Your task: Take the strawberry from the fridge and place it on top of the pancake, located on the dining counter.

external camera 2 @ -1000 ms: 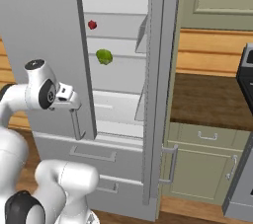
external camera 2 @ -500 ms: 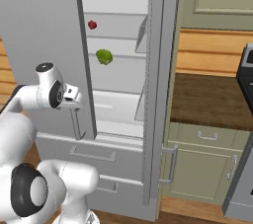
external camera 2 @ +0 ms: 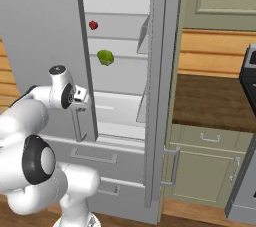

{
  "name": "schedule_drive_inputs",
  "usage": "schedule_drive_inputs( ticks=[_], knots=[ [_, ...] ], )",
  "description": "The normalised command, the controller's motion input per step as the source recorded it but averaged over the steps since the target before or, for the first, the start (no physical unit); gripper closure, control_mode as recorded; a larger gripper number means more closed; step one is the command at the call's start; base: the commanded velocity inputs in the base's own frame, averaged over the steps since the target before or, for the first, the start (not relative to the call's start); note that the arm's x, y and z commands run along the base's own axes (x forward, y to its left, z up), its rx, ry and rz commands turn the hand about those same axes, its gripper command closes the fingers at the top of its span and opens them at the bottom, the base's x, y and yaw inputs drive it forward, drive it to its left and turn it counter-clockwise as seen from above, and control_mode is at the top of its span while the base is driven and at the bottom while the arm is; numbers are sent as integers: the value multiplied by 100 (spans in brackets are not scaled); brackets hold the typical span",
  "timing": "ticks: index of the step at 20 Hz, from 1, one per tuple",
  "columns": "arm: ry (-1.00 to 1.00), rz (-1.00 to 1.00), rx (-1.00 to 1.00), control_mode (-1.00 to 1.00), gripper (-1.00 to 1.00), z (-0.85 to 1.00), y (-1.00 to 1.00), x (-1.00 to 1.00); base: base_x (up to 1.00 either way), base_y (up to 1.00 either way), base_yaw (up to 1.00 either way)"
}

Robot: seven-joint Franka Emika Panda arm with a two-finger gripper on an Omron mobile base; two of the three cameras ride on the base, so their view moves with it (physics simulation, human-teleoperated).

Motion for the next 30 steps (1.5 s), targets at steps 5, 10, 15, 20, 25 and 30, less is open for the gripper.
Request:
schedule_drive_inputs(
  ticks=[5, 10, 15, 20, 25, 30],
  knots=[
    [3, 0, 1, -100, -100, -27, 2, 46, 0, 0, 0],
    [7, 0, 0, -100, -100, -36, 14, 24, 0, 0, 0],
    [6, 0, 0, -100, -100, -45, 16, 2, 0, 0, 0],
    [3, 0, 0, -100, 100, -37, 21, 1, 0, 0, 0],
    [-3, 0, 0, -100, 100, -15, 13, -45, 0, 0, 0],
    [-15, 0, 0, -100, 100, 0, 18, -100, 0, 0, 0]
  ],
)
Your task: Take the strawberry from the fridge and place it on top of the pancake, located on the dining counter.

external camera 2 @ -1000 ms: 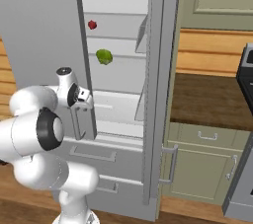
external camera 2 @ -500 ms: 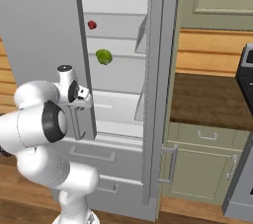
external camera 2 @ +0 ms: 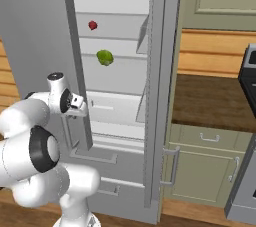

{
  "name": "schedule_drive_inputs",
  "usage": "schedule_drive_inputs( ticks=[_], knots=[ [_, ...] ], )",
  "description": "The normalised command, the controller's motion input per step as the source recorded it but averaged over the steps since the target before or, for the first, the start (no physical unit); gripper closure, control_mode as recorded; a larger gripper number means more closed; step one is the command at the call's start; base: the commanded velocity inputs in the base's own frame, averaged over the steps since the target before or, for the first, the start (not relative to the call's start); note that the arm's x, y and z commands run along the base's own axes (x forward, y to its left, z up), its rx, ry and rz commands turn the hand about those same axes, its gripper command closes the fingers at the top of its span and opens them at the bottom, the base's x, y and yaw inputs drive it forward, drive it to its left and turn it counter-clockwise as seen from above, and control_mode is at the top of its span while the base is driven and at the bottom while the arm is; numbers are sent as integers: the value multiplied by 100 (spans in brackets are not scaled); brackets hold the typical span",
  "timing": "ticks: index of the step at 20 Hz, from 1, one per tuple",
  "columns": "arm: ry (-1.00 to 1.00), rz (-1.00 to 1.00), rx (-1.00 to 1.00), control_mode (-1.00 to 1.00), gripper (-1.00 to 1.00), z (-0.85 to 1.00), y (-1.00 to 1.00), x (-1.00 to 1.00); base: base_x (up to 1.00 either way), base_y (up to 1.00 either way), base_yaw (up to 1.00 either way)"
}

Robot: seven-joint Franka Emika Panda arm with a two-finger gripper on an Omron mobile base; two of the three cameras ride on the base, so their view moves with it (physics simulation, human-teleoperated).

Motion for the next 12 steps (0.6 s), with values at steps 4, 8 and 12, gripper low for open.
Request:
schedule_drive_inputs(
  ticks=[4, 8, 12],
  knots=[
    [-13, 0, 0, -100, 100, 0, 23, -100, 0, 0, 0],
    [-6, 0, 0, -100, 100, 0, 35, -93, 0, 0, 0],
    [-1, -1, -2, -100, -100, 0, 52, -49, 0, 0, 0]
  ],
)
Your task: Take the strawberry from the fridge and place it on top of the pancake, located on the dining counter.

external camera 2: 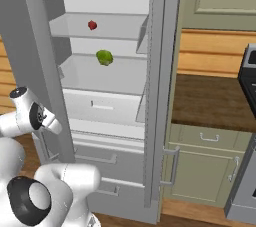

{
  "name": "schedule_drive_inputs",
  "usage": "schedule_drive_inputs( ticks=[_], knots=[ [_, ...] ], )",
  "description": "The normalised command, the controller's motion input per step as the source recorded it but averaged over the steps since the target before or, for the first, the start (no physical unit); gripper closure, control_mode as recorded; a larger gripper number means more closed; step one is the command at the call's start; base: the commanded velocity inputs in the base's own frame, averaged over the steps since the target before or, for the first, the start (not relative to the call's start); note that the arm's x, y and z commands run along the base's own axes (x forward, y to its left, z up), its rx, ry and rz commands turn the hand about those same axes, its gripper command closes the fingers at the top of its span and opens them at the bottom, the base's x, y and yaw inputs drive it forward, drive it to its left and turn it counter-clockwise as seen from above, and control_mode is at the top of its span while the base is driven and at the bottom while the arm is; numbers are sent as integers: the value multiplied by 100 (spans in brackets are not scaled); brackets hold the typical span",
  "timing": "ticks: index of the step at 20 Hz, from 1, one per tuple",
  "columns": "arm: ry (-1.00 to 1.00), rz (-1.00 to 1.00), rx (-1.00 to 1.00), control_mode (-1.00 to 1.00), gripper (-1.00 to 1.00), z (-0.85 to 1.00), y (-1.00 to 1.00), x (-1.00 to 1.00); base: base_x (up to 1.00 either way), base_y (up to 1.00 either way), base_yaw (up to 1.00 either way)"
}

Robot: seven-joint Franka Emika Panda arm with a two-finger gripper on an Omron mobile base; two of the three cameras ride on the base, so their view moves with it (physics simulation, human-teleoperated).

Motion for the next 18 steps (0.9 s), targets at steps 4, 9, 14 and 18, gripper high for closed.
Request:
schedule_drive_inputs(
  ticks=[4, 9, 14, 18],
  knots=[
    [0, -6, 0, -100, -100, 44, 9, -6, 0, 0, 0],
    [-3, -5, 0, -100, -100, 93, 0, -24, 0, 0, 0],
    [-12, -4, 0, -100, -100, 72, -10, -72, 0, 0, 0],
    [-20, -7, 10, -100, -100, 5, -44, -100, 0, 0, 0]
  ],
)
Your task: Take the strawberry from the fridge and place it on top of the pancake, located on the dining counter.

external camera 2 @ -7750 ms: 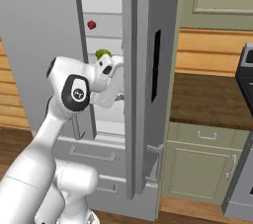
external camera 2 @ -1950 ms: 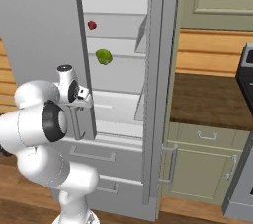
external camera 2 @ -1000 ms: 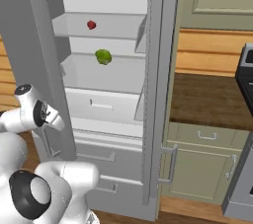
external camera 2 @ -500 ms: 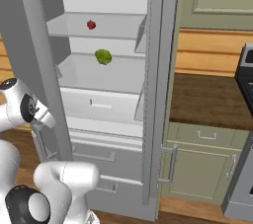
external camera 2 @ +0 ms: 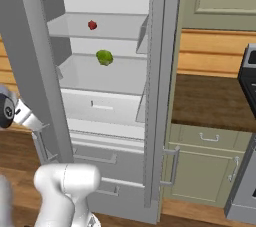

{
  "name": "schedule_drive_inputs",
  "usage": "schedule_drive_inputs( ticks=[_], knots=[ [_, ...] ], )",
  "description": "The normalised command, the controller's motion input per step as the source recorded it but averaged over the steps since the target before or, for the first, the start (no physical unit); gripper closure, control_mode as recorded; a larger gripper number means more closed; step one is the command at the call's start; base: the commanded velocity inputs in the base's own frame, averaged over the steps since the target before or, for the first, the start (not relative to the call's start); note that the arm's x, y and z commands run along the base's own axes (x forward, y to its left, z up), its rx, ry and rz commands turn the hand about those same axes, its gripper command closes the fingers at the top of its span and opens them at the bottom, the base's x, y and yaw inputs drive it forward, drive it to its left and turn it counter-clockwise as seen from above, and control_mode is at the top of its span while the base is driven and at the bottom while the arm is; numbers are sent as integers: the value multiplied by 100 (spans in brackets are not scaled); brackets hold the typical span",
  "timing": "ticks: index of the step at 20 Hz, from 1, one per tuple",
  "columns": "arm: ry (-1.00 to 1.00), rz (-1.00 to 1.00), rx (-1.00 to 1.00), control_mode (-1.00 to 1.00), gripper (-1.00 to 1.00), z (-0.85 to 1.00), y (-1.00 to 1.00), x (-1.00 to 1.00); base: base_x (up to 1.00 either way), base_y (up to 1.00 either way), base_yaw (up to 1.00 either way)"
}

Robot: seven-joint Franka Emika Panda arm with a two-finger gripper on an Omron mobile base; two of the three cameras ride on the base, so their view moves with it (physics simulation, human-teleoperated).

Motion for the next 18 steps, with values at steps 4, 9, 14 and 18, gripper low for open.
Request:
schedule_drive_inputs(
  ticks=[4, 9, 14, 18],
  knots=[
    [-25, -14, 16, -100, -100, -7, -64, -100, 0, 0, 0],
    [-11, -15, 26, -100, -100, 0, -99, -67, 0, 0, 0],
    [-2, -7, 26, -100, -100, 0, -96, -28, 0, 0, 0],
    [-7, 0, 21, -100, -100, -2, -49, 0, 0, 0, 0]
  ],
)
